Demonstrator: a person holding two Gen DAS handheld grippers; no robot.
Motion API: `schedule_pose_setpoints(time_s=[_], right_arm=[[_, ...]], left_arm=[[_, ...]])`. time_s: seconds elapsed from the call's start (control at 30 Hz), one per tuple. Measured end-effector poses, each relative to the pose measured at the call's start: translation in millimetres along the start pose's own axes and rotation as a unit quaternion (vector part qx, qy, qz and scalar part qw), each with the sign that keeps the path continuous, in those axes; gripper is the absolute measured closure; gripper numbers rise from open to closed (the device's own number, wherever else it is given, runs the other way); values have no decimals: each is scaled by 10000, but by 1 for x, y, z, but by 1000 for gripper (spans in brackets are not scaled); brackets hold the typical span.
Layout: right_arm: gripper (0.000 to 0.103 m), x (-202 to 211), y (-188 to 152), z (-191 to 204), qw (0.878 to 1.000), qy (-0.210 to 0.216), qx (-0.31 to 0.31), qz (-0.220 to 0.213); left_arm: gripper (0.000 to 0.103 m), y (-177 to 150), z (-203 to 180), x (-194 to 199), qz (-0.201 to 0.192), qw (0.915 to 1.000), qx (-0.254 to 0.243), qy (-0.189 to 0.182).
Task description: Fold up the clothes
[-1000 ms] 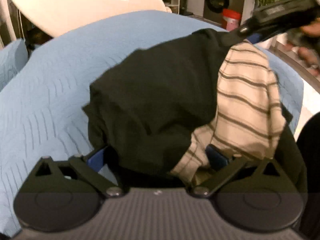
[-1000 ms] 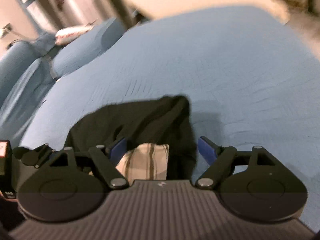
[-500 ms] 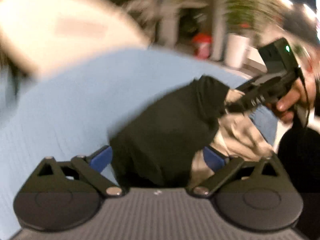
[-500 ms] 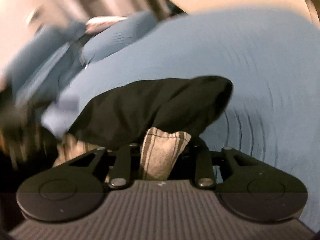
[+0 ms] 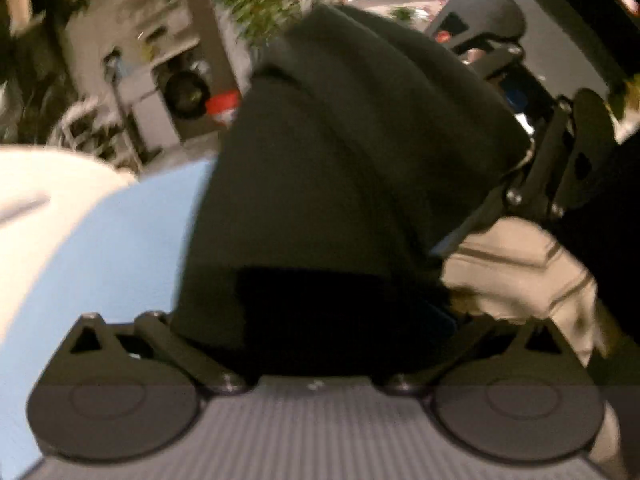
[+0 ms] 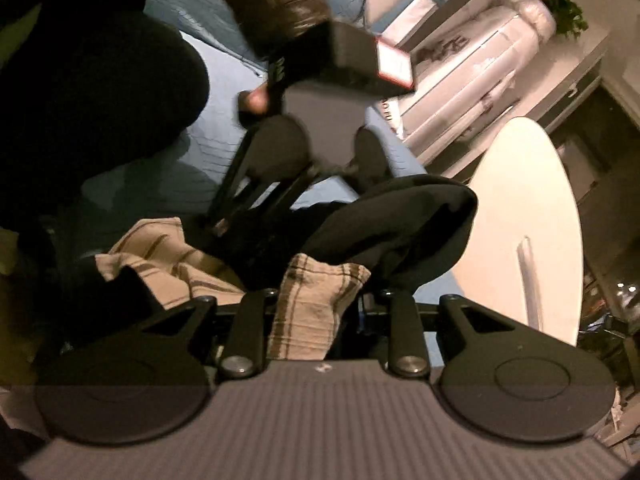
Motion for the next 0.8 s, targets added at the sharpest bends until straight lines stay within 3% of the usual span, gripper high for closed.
schedule_pose_setpoints(time_s=[0.07,0.13,0.17,0.23,0.27,0.3,0.33,0.4,0.43,0.47,0.5,0.57,0.6,0.7,0.8], right_arm=[[74,-7,-7,2,9994,-132,-86,296],[73,-13,-8,-4,9969,-452,-276,574],[68,-11,-7,-11,9949,-669,-487,581],[53,-7,0,-32,9856,-1212,-1089,442],[46,-2,4,-51,9701,-1698,-1695,356],[45,3,5,-67,9530,-2041,-2219,300],[45,6,4,-75,9406,-2182,-2586,280],[45,13,-3,-95,8988,-2451,-3624,273],[45,12,-5,-97,8891,-2476,-3837,308],[45,11,-9,-98,8789,-2465,-4063,397],[45,8,-10,-96,8785,-2406,-4096,513],[45,5,-10,-89,8854,-2315,-3967,717],[45,4,-8,-87,8870,-2313,-3924,756],[45,-3,0,-80,8850,-2246,-3988,848],[45,-16,5,-71,8779,-2081,-4201,974]], left_arm=[[68,-7,10,-1,211,9980,501,307],[74,-13,30,10,140,9882,1435,515],[77,-20,43,25,-2,9764,2009,792],[80,-41,68,59,-172,9493,2797,1422],[81,-54,81,76,-216,9339,3141,1697],[82,-72,95,92,-194,9158,3507,1948],[82,-86,105,105,-145,9034,3742,2089],[83,-141,136,150,177,8637,4413,2430],[83,-160,145,163,297,8518,4595,2500],[83,-191,155,186,434,8341,4869,2554],[83,-228,167,213,590,8116,5195,2607],[82,-282,174,262,714,7802,5628,2636],[82,-320,176,295,768,7579,5905,2665],[81,-399,163,372,1106,7144,6194,3062],[80,-458,147,436,1494,6820,6333,3340]])
Point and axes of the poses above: each gripper's, at about its wrist camera, not at the fingertips, and x roughly against the way its jaws point, z to its left, y to its top, the point moved 6 cm from there along -x, roughly the way its jaws point, and after that the axes turned 9 degrees about -y, right-handed, at the moved point
